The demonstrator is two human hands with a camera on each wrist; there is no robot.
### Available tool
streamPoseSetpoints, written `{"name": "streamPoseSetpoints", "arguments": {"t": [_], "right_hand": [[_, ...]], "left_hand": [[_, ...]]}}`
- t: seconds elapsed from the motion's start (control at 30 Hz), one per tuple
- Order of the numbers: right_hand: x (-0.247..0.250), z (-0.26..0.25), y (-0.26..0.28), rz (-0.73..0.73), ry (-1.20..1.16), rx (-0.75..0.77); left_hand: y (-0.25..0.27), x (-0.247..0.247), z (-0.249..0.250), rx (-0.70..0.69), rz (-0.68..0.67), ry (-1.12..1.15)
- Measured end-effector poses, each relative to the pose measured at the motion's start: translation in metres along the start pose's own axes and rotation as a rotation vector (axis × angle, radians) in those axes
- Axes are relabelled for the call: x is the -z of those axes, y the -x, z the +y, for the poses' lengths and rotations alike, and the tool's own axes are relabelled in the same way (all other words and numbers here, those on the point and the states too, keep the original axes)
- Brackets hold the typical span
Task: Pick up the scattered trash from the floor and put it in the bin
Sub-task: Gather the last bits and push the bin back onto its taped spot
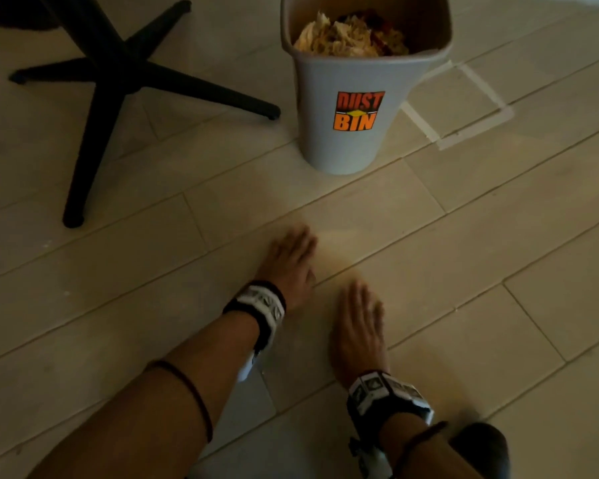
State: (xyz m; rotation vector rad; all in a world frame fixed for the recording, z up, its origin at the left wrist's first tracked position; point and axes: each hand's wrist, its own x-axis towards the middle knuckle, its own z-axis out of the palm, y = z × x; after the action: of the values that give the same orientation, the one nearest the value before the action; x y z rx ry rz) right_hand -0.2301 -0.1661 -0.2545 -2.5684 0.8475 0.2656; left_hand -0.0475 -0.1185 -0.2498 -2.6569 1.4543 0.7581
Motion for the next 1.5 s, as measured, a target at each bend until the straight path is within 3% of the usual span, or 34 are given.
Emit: {"name": "streamPoseSetpoints", "arguments": {"t": [0.07, 0.17, 0.2, 0.3, 0.33, 0.4, 0.47, 0.53, 0.63, 0.73, 0.87, 0.93, 1.03, 1.1, 1.2, 1.3, 1.4, 1.5], "right_hand": [[-0.004, -0.002, 0.009, -0.051, 0.025, 0.211], [0.005, 0.012, 0.005, 0.026, -0.011, 0.217], [0.008, 0.016, 0.002, 0.063, -0.025, 0.157], [0.009, 0.015, -0.005, 0.116, -0.057, 0.008], [0.008, 0.013, -0.006, 0.117, -0.053, 0.005], [0.005, 0.003, -0.002, 0.086, -0.015, 0.030], [0.000, -0.012, 0.007, 0.032, 0.032, 0.102], [-0.009, -0.021, 0.018, -0.066, 0.056, 0.223], [-0.007, -0.020, 0.021, -0.078, 0.034, 0.308], [0.010, -0.017, 0.004, -0.011, -0.008, 0.184], [0.025, -0.027, -0.027, -0.065, 0.054, 0.106], [0.024, -0.035, -0.032, -0.137, 0.102, 0.143], [0.013, -0.036, -0.019, -0.212, 0.123, 0.273], [0.006, -0.031, -0.007, -0.216, 0.085, 0.368], [0.012, -0.025, -0.005, -0.123, -0.025, 0.337], [0.020, -0.025, -0.011, -0.093, 0.009, 0.214], [0.020, -0.027, -0.008, -0.031, 0.004, 0.106], [0.014, -0.032, 0.007, -0.055, 0.026, 0.144]], "left_hand": [[0.031, -0.024, 0.009, -0.125, -0.013, 0.000], [0.073, -0.040, 0.002, -0.179, 0.019, -0.007], [0.087, -0.040, -0.005, -0.118, 0.038, 0.033], [0.120, -0.048, -0.027, 0.256, 0.218, 0.212], [0.128, -0.051, -0.029, 0.369, 0.238, 0.235], [0.137, -0.057, -0.017, 0.463, 0.195, 0.260], [0.136, -0.071, 0.013, 0.401, 0.203, 0.242], [0.134, -0.080, 0.044, 0.239, 0.162, 0.196], [0.137, -0.076, 0.041, 0.117, 0.105, 0.196], [0.147, -0.067, 0.000, 0.343, 0.253, 0.259], [0.153, -0.070, -0.017, 0.641, 0.243, 0.310], [0.154, -0.072, 0.008, 0.577, 0.212, 0.295], [0.155, -0.087, 0.047, 0.282, 0.102, 0.182], [0.154, -0.082, 0.043, 0.194, 0.106, 0.197], [0.146, -0.071, 0.010, 0.310, 0.245, 0.292], [0.133, -0.054, -0.009, 0.406, 0.205, 0.294], [0.114, -0.045, 0.005, 0.306, 0.116, 0.234], [0.110, -0.056, 0.035, 0.179, 0.035, 0.192]]}}
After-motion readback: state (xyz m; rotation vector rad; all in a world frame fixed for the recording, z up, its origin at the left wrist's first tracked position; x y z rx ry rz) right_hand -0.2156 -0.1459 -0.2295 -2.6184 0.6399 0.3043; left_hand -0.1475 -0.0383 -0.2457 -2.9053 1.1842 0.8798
